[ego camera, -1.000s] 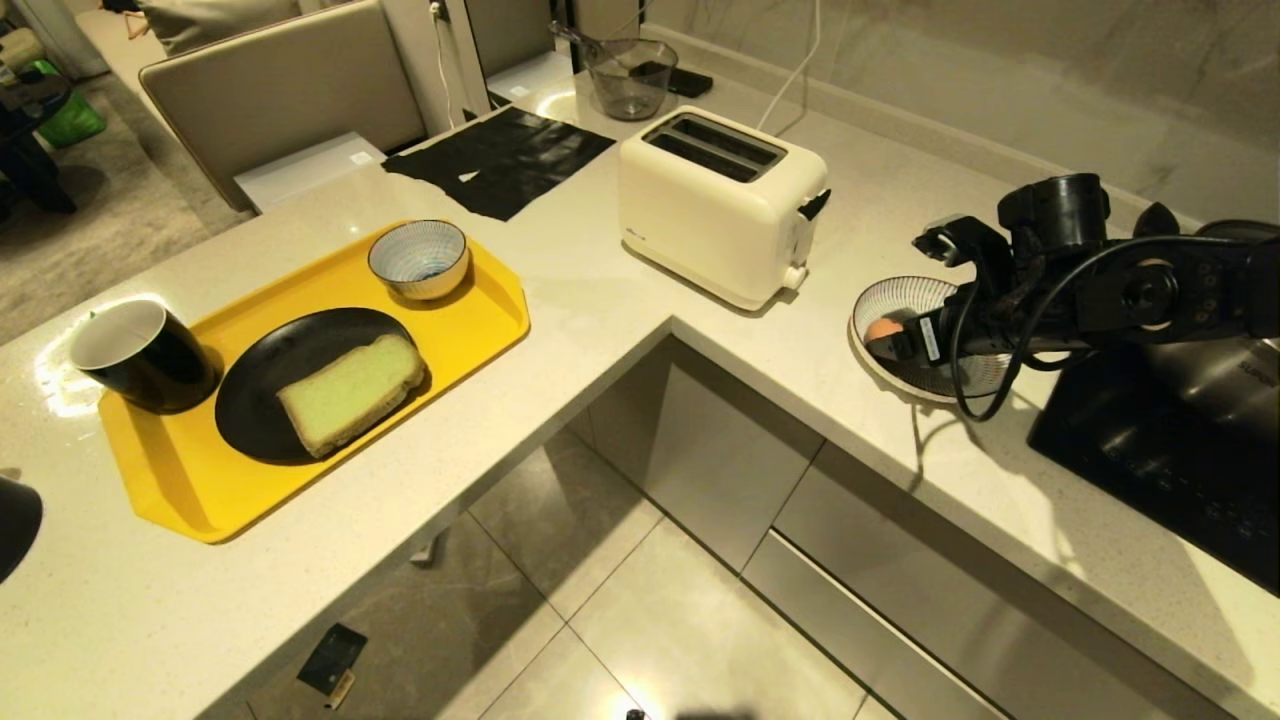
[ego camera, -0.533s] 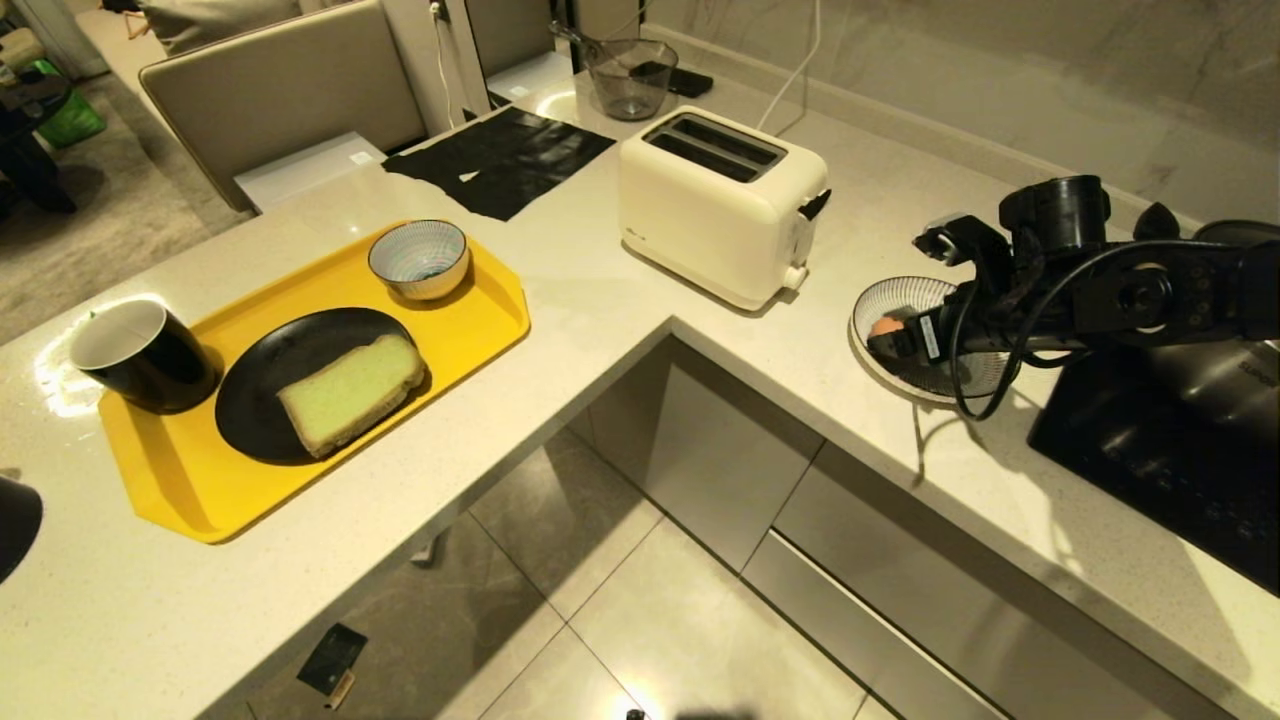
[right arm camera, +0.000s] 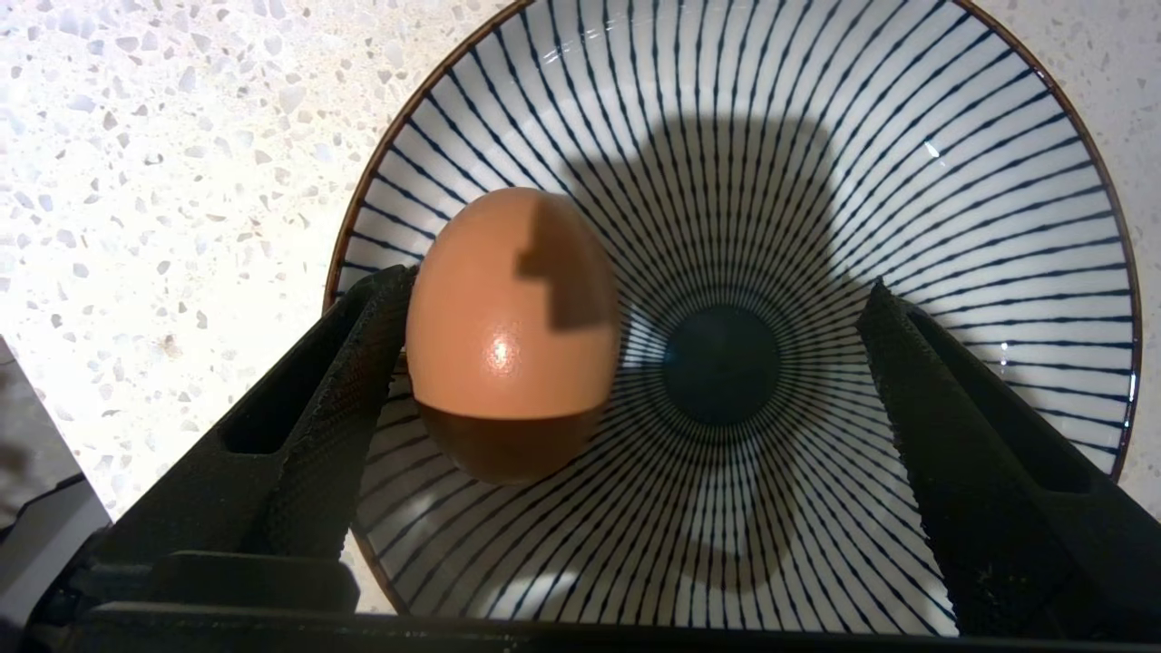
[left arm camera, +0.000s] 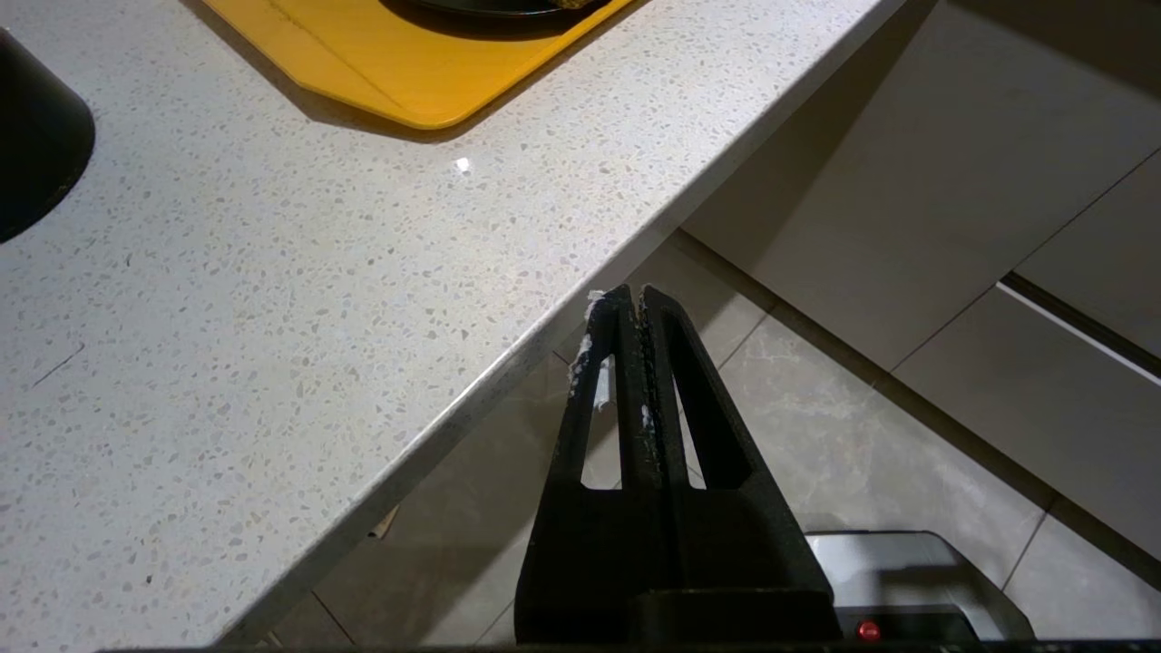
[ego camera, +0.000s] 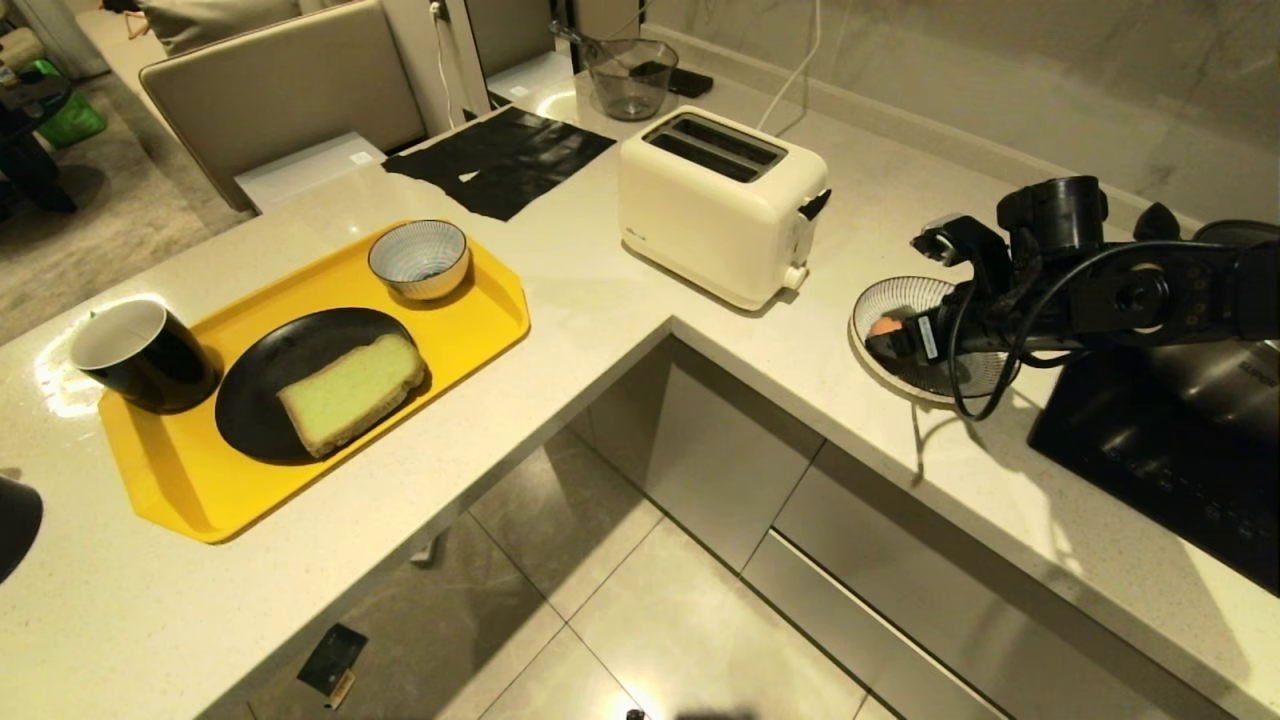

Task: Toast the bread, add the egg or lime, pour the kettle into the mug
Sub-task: Pick up the egg

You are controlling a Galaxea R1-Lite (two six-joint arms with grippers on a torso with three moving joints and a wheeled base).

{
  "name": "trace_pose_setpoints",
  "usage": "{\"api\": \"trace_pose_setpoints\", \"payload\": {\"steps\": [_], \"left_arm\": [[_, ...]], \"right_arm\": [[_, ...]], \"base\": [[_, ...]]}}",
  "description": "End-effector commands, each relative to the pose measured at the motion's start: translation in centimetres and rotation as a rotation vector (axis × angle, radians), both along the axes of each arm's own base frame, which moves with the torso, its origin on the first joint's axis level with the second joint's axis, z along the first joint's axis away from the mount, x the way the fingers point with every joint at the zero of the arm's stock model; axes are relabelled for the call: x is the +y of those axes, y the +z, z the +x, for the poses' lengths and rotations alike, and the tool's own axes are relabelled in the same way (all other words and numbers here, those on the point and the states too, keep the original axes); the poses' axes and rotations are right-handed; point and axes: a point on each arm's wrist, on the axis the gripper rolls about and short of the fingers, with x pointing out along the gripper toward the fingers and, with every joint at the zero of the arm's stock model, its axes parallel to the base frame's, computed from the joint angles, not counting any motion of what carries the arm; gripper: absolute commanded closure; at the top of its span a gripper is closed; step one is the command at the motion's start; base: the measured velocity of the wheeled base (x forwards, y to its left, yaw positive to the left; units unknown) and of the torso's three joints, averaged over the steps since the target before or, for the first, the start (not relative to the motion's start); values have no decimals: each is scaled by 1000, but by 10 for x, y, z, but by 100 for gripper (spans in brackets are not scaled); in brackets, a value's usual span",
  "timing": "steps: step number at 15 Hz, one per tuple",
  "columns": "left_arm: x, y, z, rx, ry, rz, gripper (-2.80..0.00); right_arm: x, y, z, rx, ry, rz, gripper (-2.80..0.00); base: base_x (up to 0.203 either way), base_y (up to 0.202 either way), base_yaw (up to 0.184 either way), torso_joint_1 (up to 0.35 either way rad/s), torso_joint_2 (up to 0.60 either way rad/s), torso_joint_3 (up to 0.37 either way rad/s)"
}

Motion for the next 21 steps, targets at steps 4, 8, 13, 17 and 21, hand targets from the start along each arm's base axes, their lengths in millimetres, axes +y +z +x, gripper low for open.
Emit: {"api": "trace_pose_setpoints", "payload": {"steps": [4,8,13,17,21], "left_arm": [[0,0,0,0,1,-1,0],[0,0,0,0,0,-1,0],[0,0,0,0,1,-1,0],[0,0,0,0,2,-1,0],[0,0,0,0,2,-1,0]], "right_arm": [[-1,0,0,-1,1,-1,-280],[-1,0,-1,3,0,0,-280],[0,-2,-1,8,19,9,-280],[1,-6,3,14,20,4,-280],[1,-10,10,13,9,-2,-280]], "base": [[0,0,0,0,0,0],[0,0,0,0,0,0],[0,0,0,0,0,0],[0,0,0,0,0,0],[0,0,0,0,0,0]]}}
